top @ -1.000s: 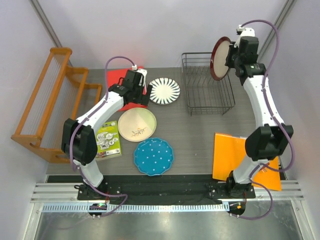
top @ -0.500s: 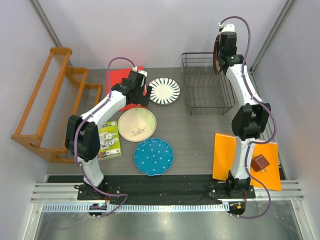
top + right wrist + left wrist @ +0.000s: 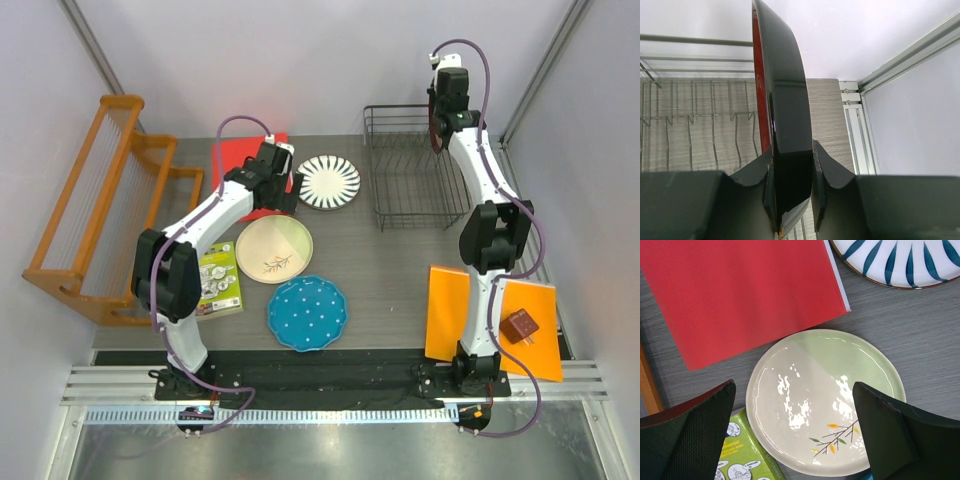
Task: Load the plates into the dish rack
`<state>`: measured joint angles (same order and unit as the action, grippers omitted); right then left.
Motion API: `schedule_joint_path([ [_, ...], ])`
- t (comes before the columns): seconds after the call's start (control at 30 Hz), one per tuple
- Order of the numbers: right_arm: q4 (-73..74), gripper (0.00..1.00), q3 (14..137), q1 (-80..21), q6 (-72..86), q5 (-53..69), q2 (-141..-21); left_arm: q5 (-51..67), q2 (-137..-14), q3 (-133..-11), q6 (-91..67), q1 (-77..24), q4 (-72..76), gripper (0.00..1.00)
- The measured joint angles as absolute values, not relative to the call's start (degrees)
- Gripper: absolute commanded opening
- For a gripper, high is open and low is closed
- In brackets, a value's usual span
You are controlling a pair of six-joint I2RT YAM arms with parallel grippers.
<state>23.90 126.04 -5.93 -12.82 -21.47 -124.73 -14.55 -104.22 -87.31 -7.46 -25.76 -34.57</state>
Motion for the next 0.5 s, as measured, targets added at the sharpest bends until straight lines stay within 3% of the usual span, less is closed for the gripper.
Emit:
schedule_joint_path([
  [0.5,23.81,0.01,125.08,-5.87,-13.43,-21.32,-128.38,-14.52,-104.9,-87.31,-7.11,-25.78,-35.0,0.99],
])
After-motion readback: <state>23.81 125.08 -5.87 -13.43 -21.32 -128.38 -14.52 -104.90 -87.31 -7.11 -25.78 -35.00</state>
